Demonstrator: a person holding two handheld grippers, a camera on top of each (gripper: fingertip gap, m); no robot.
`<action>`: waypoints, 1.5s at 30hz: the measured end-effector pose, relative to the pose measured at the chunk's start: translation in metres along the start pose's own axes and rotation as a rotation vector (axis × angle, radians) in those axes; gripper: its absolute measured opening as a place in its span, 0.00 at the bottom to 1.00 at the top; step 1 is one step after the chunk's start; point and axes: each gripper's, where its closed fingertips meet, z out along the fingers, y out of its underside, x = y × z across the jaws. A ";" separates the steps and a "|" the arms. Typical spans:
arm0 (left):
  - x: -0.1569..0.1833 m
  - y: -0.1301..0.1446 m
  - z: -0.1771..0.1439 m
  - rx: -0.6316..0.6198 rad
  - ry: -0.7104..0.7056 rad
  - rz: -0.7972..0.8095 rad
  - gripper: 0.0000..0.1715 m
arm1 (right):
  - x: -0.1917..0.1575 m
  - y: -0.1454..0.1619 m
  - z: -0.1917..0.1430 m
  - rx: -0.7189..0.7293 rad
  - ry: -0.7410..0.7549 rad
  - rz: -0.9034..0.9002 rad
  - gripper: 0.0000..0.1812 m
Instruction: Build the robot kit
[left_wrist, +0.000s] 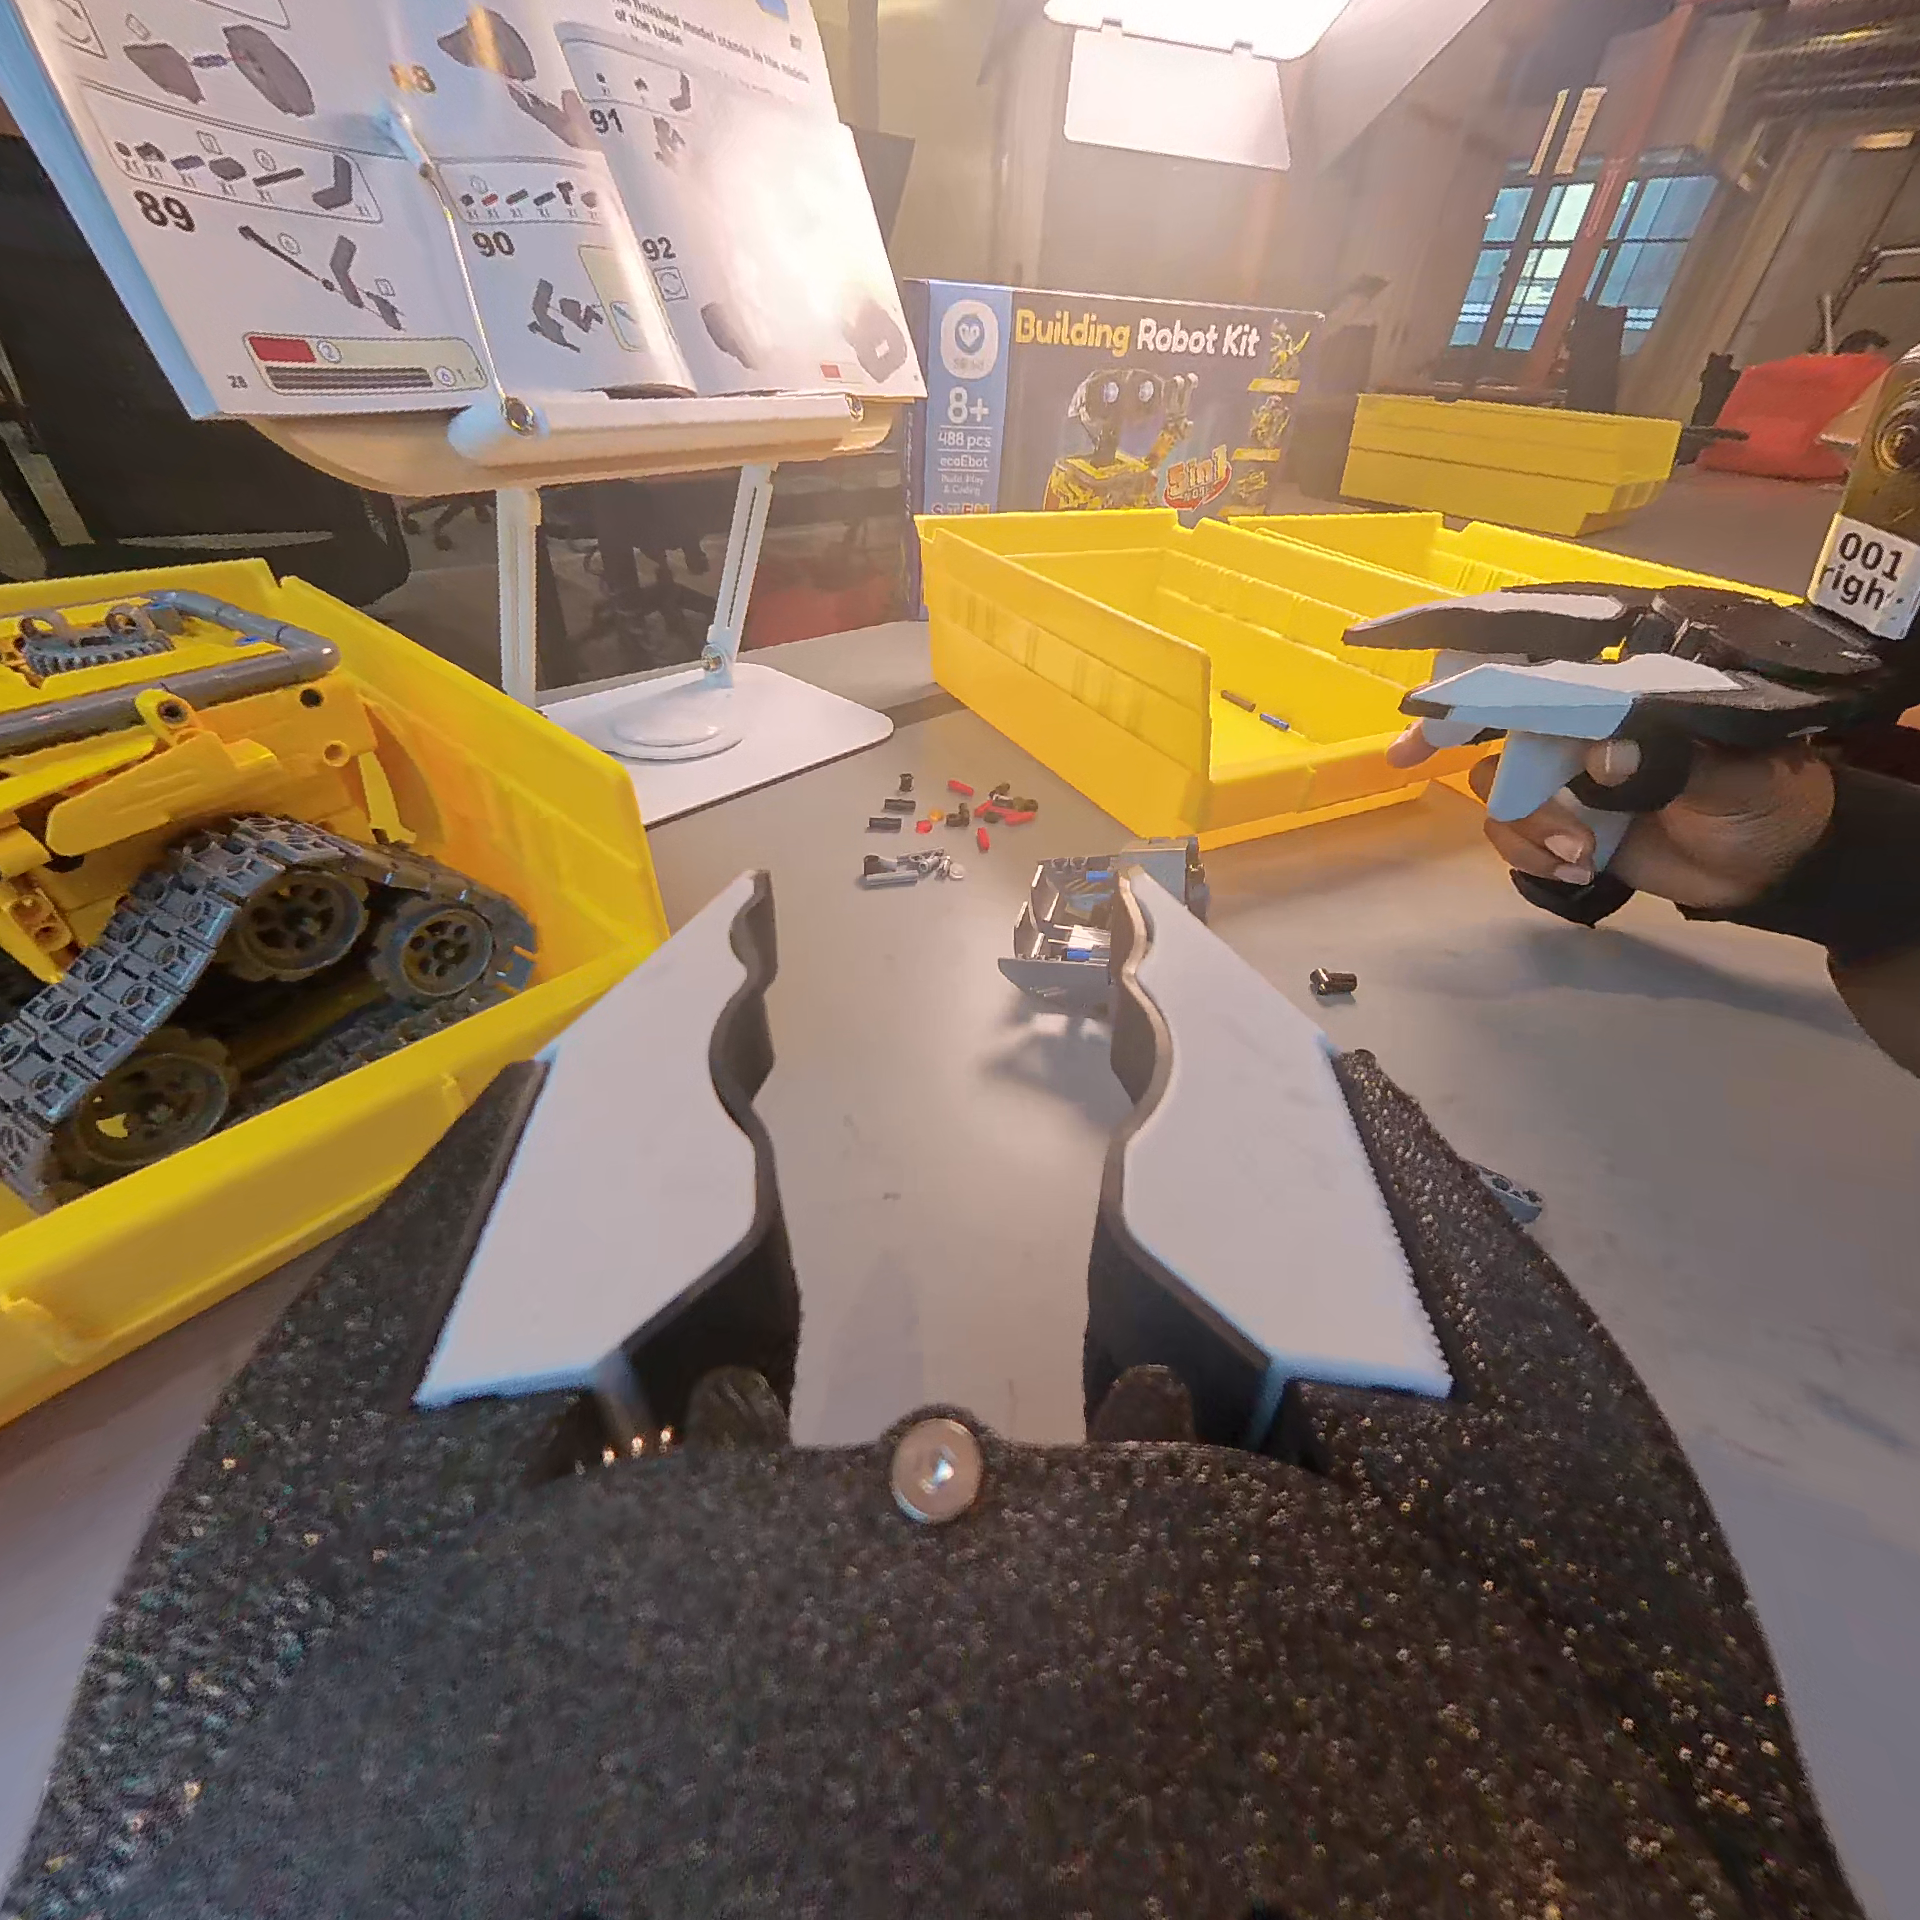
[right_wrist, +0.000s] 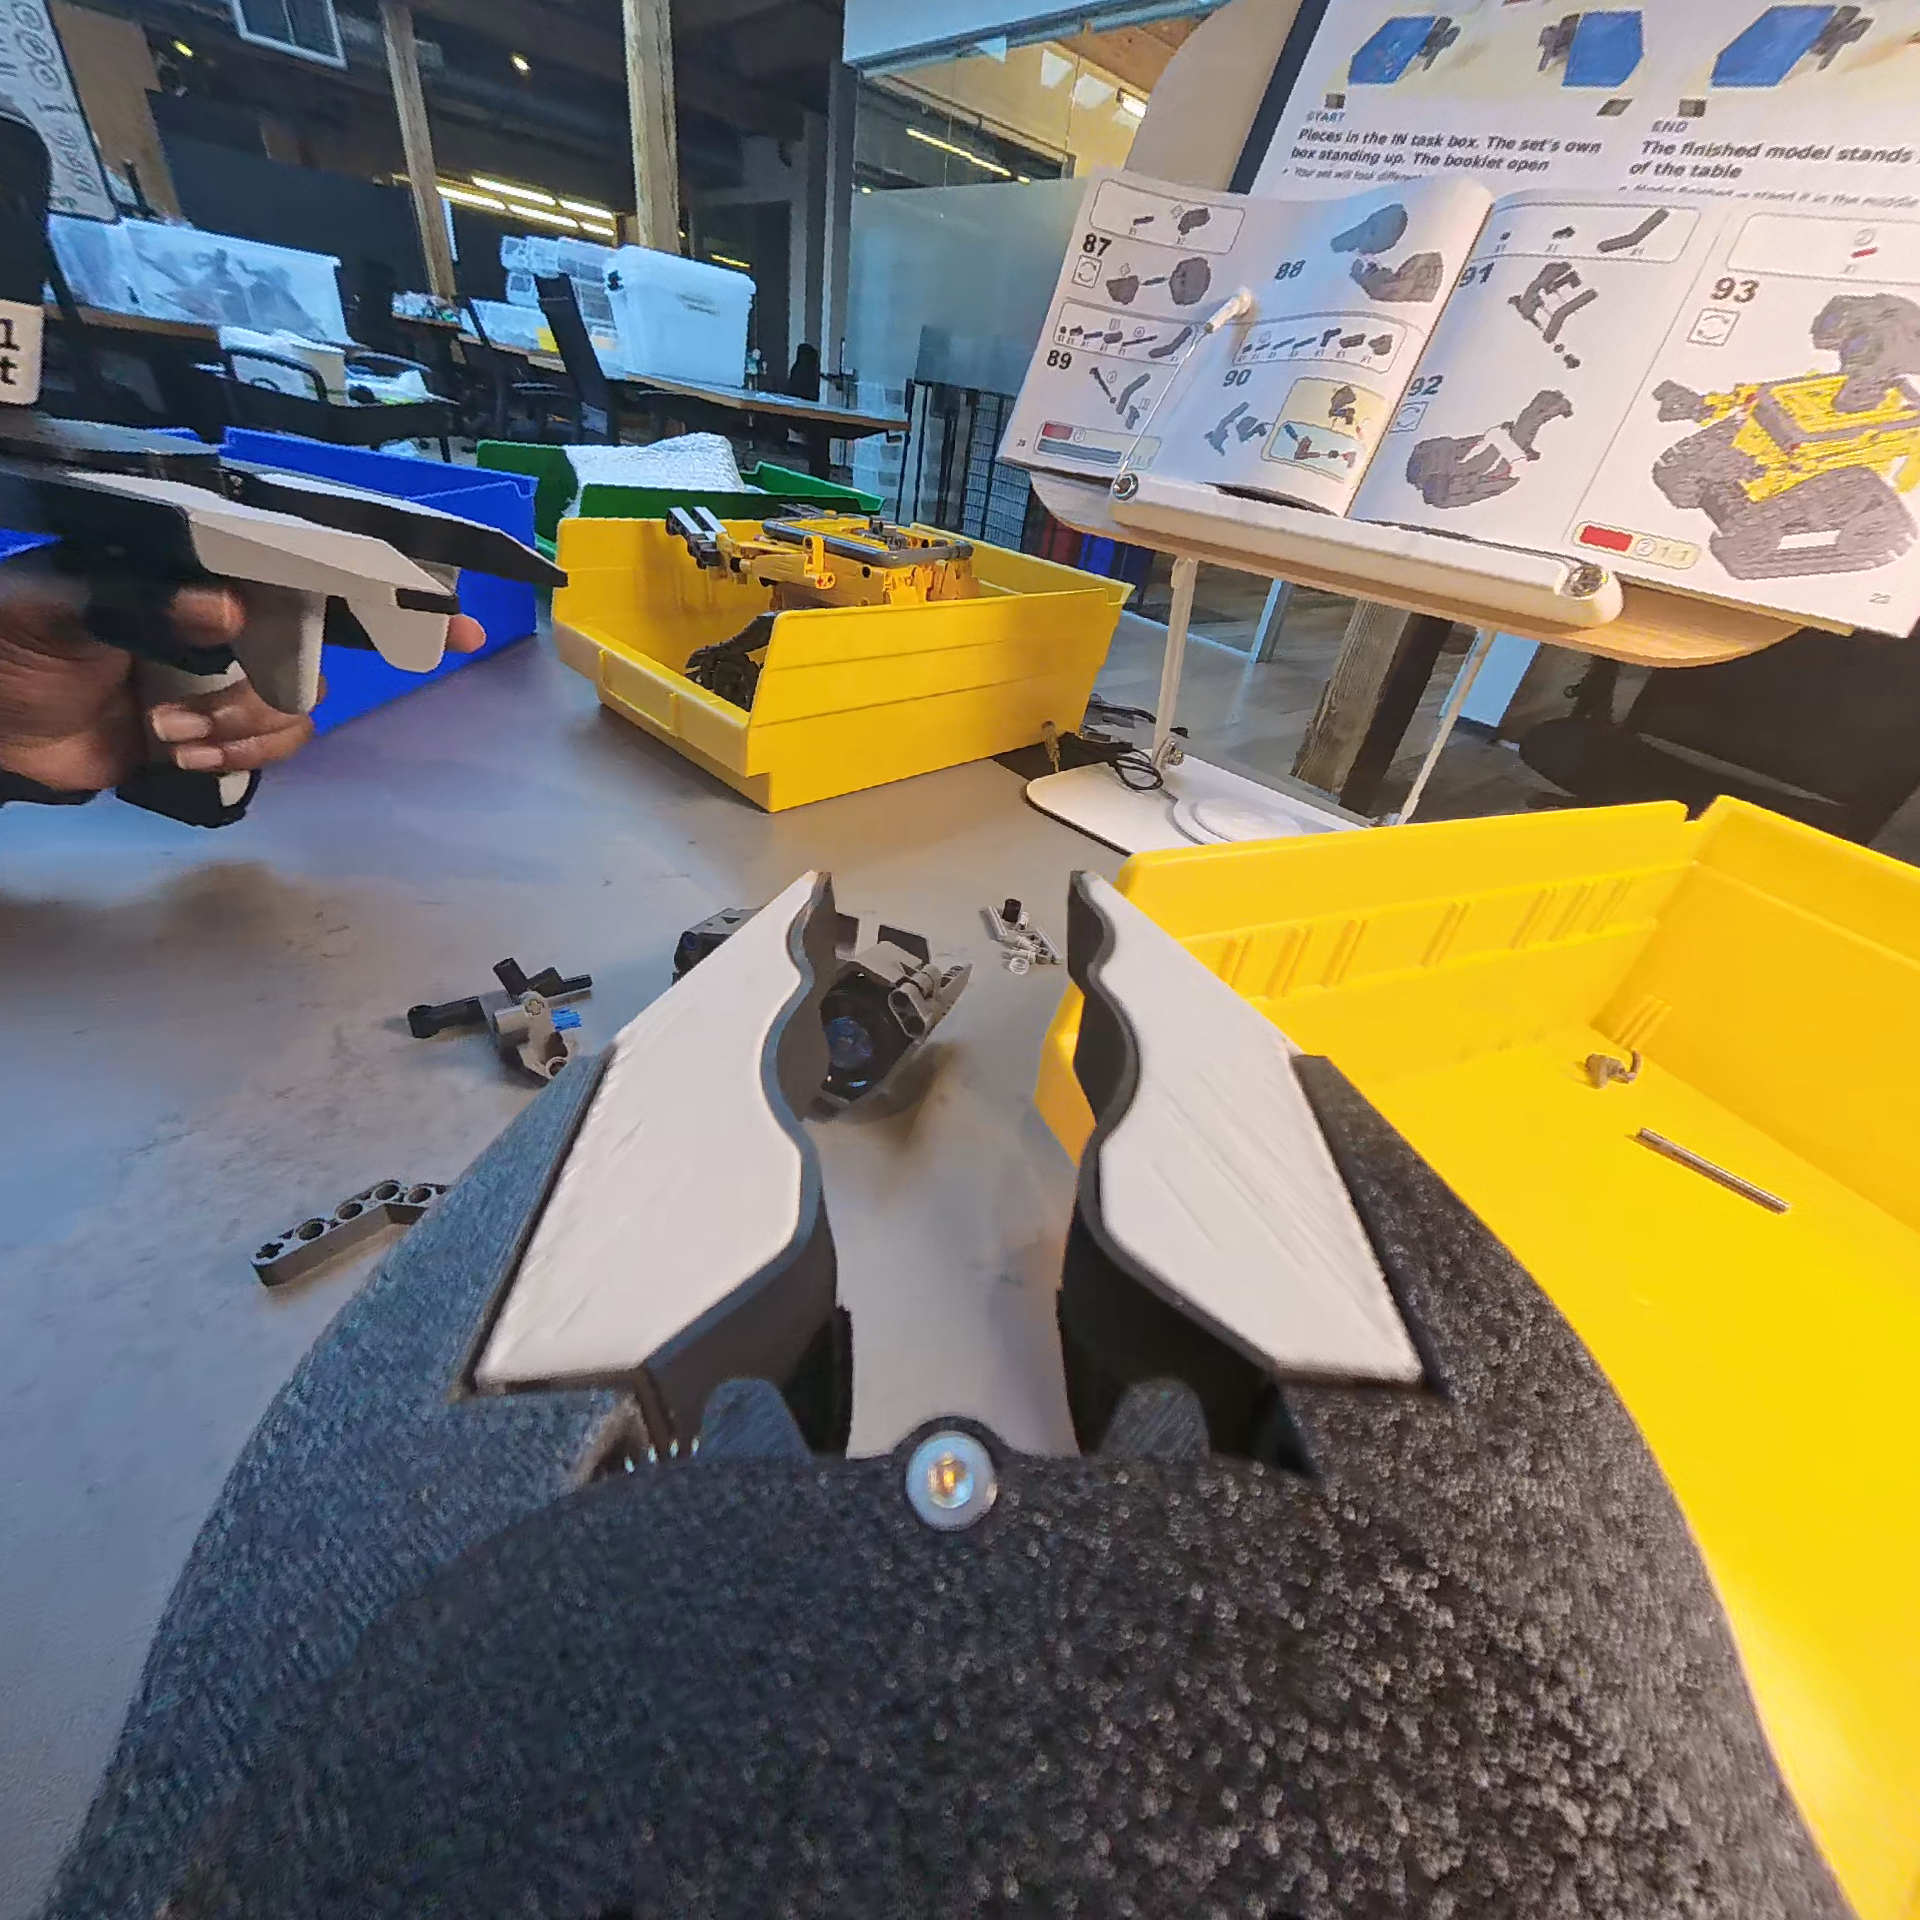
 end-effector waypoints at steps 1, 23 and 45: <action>0.000 0.000 0.000 0.001 -0.002 0.001 0.37 | 0.000 0.000 0.000 -0.001 -0.001 0.001 0.24; -0.001 0.002 0.002 -0.005 -0.002 -0.002 0.38 | -0.010 0.012 0.004 -0.050 -0.059 -0.012 0.17; 0.005 0.013 0.006 -0.057 0.034 0.010 0.37 | -0.014 0.024 0.006 -0.126 -0.091 -0.039 0.15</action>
